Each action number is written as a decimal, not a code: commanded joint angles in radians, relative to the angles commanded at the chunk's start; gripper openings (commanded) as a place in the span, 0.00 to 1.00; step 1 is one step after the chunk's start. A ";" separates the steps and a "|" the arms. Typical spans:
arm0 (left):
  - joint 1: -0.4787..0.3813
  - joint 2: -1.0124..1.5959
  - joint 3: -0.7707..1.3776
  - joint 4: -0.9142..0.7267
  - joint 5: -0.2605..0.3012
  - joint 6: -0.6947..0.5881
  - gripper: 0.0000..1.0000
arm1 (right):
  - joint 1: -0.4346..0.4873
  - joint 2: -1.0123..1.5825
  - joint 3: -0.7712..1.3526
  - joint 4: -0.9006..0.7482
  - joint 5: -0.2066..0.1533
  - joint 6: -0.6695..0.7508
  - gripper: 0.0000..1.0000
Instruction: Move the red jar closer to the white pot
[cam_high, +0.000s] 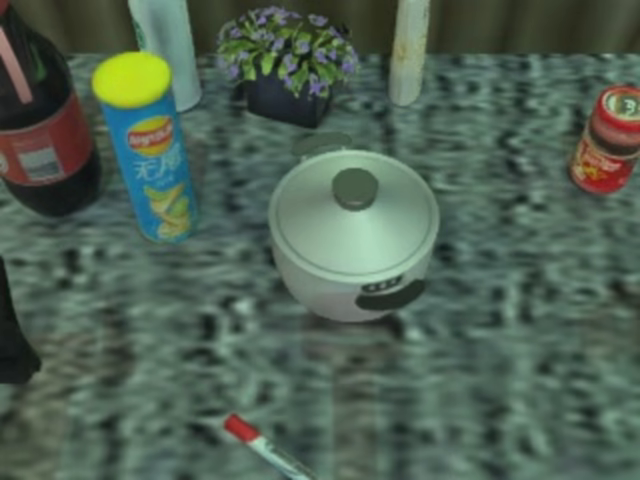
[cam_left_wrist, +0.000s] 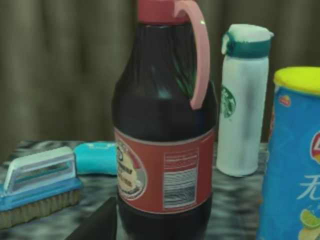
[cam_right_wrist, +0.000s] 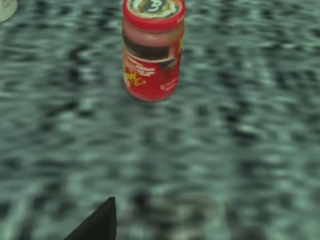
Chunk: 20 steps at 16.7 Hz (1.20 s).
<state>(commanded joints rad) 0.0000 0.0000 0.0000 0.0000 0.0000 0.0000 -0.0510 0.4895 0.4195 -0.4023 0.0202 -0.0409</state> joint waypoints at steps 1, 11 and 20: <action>0.000 0.000 0.000 0.000 0.000 0.000 1.00 | -0.007 0.084 0.090 -0.058 0.002 -0.008 1.00; 0.000 0.000 0.000 0.000 0.000 0.000 1.00 | -0.038 1.041 1.229 -0.477 -0.026 -0.138 1.00; 0.000 0.000 0.000 0.000 0.000 0.000 1.00 | 0.003 1.858 1.929 -0.769 -0.079 -0.295 1.00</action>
<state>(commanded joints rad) 0.0000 0.0000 0.0000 0.0000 0.0000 0.0000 -0.0483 2.3475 2.3486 -1.1715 -0.0592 -0.3356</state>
